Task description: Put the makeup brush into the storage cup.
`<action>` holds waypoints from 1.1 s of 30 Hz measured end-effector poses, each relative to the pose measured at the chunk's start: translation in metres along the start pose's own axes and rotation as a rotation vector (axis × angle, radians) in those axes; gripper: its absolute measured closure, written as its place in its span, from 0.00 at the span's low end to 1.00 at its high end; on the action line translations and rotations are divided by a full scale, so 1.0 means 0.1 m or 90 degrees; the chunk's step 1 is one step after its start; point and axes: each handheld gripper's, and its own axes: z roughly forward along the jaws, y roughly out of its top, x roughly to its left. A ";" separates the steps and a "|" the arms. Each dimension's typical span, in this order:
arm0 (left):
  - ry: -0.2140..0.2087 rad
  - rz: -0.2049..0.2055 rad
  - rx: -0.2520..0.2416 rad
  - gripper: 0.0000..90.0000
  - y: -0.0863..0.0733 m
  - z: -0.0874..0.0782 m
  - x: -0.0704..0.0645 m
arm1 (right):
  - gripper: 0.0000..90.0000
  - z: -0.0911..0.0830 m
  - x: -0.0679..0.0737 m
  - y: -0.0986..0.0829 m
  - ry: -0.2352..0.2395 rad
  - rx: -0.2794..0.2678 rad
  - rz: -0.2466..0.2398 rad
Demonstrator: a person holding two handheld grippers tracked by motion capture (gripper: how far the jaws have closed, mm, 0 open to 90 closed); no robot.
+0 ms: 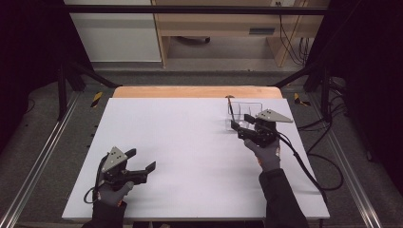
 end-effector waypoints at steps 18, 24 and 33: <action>0.005 -0.001 0.008 0.09 -0.01 0.02 0.02 | 0.21 -0.44 0.08 -0.30 0.029 0.012 -0.028; 0.007 0.001 0.010 0.09 -0.01 0.02 0.03 | 0.19 -0.53 0.03 -0.40 0.028 0.014 -0.016; 0.014 -0.003 0.010 0.08 -0.02 0.00 0.07 | 0.13 -0.69 -0.05 -0.52 0.013 0.002 0.001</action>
